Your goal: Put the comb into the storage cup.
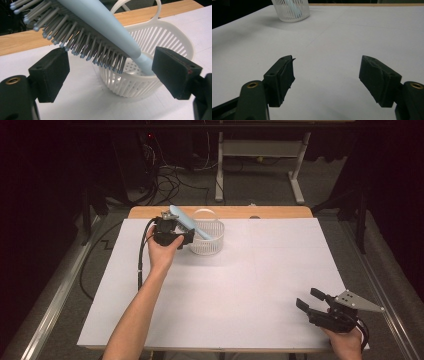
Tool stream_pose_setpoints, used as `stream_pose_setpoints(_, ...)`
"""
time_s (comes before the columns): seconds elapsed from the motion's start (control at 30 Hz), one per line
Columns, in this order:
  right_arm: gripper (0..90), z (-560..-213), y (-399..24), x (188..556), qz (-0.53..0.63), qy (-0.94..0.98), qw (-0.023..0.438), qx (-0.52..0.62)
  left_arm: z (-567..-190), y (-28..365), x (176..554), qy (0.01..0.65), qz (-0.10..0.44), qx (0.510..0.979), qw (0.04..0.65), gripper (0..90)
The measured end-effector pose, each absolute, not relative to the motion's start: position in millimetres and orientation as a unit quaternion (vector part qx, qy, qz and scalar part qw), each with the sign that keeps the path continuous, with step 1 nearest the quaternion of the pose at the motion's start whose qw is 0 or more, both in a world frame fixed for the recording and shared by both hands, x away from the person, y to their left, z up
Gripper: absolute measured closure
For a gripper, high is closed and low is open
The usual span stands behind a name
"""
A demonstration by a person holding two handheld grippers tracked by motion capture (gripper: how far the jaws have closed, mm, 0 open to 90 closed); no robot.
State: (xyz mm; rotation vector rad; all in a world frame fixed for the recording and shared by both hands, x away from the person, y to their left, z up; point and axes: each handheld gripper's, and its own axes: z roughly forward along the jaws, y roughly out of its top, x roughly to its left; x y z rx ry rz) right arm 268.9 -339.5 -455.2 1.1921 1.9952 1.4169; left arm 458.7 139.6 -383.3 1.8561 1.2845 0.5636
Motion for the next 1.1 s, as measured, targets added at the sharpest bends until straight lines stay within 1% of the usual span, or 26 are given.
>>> stream_pose_setpoints(0.47, 28.5, -455, -340, 269, 0.508, 0.715, 0.211, 0.431, -377, 143, 446, 0.485, 0.234, 0.747, 0.391, 15.6)
stream_pose_setpoints(1.1, 28.3, -454, -339, 269, 0.513, 0.713, 0.21, 0.429, -378, 159, 429, 0.48, 0.234, 0.748, 0.393, 16.8)
